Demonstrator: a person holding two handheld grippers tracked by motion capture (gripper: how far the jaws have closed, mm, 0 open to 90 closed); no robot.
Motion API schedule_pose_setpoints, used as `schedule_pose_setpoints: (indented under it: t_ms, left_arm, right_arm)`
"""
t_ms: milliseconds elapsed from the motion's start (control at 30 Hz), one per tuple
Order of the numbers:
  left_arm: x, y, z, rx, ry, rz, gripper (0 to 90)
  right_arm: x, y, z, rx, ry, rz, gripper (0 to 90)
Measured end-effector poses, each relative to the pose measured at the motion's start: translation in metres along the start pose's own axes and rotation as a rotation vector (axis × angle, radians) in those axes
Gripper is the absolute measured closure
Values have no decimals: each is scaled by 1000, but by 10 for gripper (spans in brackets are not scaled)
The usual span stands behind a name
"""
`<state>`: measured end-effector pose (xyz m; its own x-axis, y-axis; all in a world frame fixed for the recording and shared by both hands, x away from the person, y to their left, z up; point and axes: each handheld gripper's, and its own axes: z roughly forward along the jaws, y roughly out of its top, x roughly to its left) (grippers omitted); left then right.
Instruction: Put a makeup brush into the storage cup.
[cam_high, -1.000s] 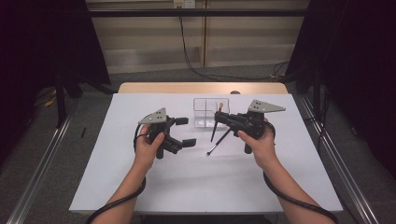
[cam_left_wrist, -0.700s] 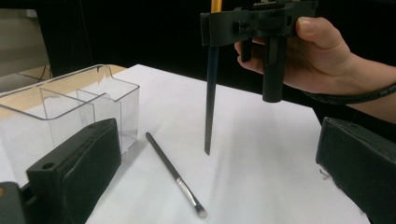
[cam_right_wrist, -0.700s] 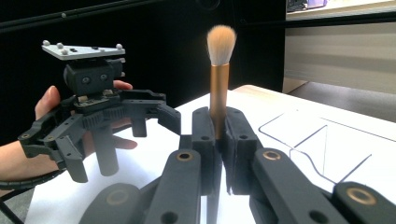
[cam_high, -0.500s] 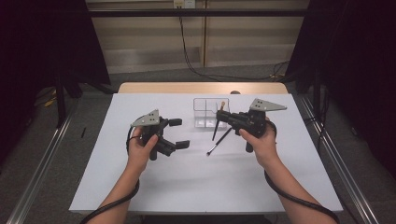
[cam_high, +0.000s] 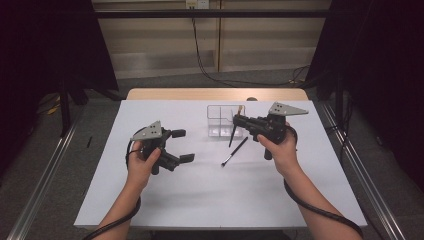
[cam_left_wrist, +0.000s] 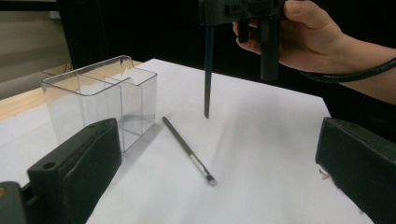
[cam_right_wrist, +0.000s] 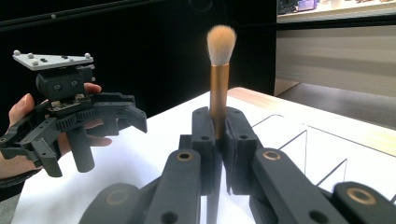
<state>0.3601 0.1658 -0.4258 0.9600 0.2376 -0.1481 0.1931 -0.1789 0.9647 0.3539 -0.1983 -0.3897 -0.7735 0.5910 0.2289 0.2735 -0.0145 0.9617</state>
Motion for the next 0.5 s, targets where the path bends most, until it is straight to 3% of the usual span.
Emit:
schedule_pose_setpoints:
  t_ms: [500]
  left_arm:
    - [-3,-4,-19,8,28,13,5]
  right_arm:
    - [-6,1,0,-4,-8,9,842]
